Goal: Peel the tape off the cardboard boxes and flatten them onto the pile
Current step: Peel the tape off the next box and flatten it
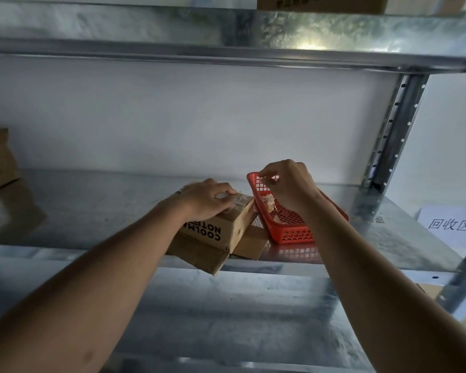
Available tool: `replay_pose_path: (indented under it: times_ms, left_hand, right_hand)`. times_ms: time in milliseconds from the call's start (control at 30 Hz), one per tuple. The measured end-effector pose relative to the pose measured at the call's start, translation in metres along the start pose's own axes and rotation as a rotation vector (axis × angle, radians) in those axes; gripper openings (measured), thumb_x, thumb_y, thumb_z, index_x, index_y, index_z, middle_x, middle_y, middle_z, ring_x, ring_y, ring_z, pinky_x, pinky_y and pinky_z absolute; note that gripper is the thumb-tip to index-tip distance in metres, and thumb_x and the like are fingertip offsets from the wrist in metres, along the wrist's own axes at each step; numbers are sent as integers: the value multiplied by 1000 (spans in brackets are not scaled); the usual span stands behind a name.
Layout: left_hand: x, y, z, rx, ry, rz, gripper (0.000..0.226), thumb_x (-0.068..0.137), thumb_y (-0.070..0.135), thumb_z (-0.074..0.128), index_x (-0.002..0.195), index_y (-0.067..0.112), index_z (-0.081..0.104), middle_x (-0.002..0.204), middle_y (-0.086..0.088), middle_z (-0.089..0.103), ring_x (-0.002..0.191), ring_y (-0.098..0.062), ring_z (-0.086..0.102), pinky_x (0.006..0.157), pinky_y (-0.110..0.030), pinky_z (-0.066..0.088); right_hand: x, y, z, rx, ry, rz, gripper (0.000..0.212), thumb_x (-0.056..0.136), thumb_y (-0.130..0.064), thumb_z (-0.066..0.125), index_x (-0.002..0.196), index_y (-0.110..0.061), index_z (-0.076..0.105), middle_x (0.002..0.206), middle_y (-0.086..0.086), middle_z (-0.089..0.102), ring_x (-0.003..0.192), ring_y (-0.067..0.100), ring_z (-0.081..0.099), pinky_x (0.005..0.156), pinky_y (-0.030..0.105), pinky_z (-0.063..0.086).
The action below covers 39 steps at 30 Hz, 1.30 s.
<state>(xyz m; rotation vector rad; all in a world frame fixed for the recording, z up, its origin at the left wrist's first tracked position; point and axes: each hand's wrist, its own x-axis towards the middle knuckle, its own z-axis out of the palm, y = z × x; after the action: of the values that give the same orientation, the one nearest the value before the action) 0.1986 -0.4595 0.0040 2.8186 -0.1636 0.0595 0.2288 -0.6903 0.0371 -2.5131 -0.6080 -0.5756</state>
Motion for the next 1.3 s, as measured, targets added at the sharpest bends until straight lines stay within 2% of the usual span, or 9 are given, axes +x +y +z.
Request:
replay_pose_path:
  times_ms: [167, 300, 500, 733, 833, 900, 1033, 1167, 1300]
  left_hand:
    - [0, -12, -10, 33, -75, 30, 44, 111, 47, 25, 152, 54, 40, 161, 6, 37, 147, -23, 34, 112, -48, 33]
    - [-4, -27, -20, 54, -54, -9, 41, 112, 45, 30, 148, 52, 46, 158, 11, 44, 141, -22, 44, 115, -49, 37]
    - [-13, -66, -31, 182, 54, -104, 42, 110, 48, 29, 151, 53, 38, 153, 1, 54, 130, -29, 55, 101, -46, 42]
    - [-18, -97, -54, 144, 49, -122, 35, 104, 59, 43, 136, 59, 57, 135, -9, 56, 122, -36, 55, 101, -48, 49]
    - [-19, -104, -57, -37, -18, -26, 37, 107, 51, 48, 138, 40, 64, 143, -2, 62, 125, -26, 60, 107, -42, 48]
    - [-19, -109, -54, -107, -49, -16, 38, 104, 53, 53, 138, 39, 65, 141, 1, 62, 125, -23, 59, 109, -41, 47]
    - [-16, -122, -50, -68, -4, -46, 43, 100, 59, 54, 139, 41, 58, 163, -3, 23, 151, -30, 26, 123, -50, 28]
    - [-13, -128, -42, -140, -39, 29, 47, 104, 61, 45, 148, 44, 46, 160, 5, 44, 141, -21, 46, 113, -44, 43]
    - [-8, -132, -41, -97, -38, 42, 47, 104, 63, 40, 149, 52, 45, 164, 11, 37, 147, -19, 40, 117, -41, 36]
  right_hand:
    - [-5, -26, 13, 9, -111, -169, 15, 95, -33, 73, 108, -27, 78, 109, -10, 74, 86, 1, 63, 75, 20, 50]
    - [-14, -50, 31, 15, -317, -248, 46, 75, -68, 76, 104, -32, 77, 100, -13, 70, 82, -2, 58, 67, 23, 49]
    - [3, -74, 57, -73, -256, -234, 32, 89, -28, 81, 121, -24, 75, 116, 1, 62, 99, 21, 65, 82, 31, 59]
    - [19, -91, 92, -71, -200, -36, 13, 99, -16, 63, 95, -16, 75, 95, -2, 69, 65, 4, 58, 44, 11, 40]
    - [26, -101, 103, 122, -293, 58, 30, 105, -38, 50, 96, -15, 67, 93, 3, 68, 77, 17, 66, 56, 29, 51]
    - [28, -103, 111, 163, -341, 60, 34, 104, -44, 51, 118, -15, 63, 109, 6, 67, 96, 23, 65, 72, 35, 50]
    - [31, -99, 122, 388, -279, 144, 64, 97, -45, 67, 153, -24, 44, 137, 7, 60, 120, 26, 59, 97, 42, 53]
    - [32, -93, 123, 303, -120, 94, 48, 89, -51, 75, 129, -25, 66, 127, 3, 57, 112, 21, 59, 89, 35, 53]
    - [23, -90, 113, 186, -52, -68, 28, 95, -49, 68, 97, -23, 78, 96, -10, 60, 91, 13, 64, 69, 23, 47]
